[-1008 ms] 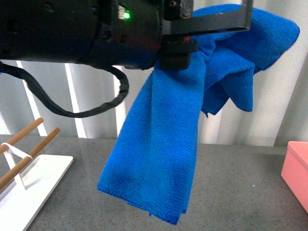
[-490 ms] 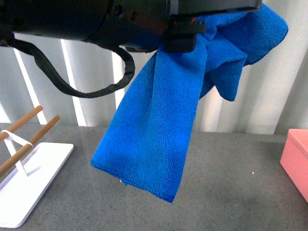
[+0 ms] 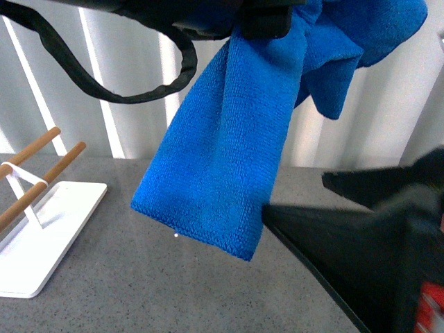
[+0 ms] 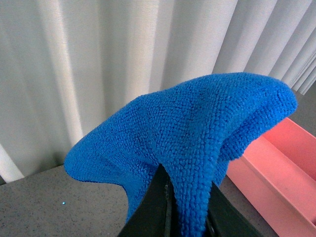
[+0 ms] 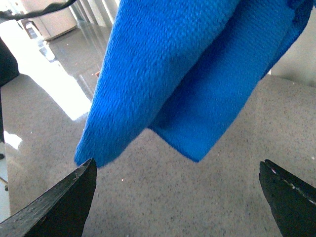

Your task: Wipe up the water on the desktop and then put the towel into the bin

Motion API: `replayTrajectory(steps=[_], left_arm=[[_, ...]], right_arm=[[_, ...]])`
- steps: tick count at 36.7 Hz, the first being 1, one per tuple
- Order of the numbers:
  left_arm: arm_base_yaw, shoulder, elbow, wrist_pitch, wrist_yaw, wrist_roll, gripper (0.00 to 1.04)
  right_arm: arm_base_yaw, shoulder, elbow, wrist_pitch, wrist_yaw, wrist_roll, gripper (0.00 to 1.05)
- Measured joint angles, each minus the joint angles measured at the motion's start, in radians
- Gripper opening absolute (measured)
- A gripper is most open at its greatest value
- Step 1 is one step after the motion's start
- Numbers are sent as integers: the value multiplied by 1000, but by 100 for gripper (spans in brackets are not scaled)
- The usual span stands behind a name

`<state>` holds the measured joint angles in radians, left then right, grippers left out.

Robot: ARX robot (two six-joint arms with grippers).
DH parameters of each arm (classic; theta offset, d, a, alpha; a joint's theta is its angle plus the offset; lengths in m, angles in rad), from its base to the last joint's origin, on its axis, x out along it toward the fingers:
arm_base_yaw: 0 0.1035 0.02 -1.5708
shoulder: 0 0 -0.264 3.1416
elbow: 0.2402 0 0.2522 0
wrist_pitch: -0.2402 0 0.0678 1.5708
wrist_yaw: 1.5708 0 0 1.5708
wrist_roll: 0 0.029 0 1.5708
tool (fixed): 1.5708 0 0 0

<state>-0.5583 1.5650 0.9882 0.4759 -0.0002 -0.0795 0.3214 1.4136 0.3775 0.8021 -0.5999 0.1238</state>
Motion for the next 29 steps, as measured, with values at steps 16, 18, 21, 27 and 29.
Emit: replayTrajectory(steps=[16,18,21,27,29], left_arm=[[2,0,2,0,-10,-2,5],[5,0,3,0,-14,-2,5],[9,0,7,0,-16,-3,5],[14,-1,9,0,-17,-4,5],[16,-1,9,0,-19,-4,5]], right_arm=[[132,293,346,0,96,153,98],[142,311,375,-11,95,155,98],[158,331,411,-24,98,161,98],[178,357,440,-6,105,174,98],[182,363,444,2,106,183,96]])
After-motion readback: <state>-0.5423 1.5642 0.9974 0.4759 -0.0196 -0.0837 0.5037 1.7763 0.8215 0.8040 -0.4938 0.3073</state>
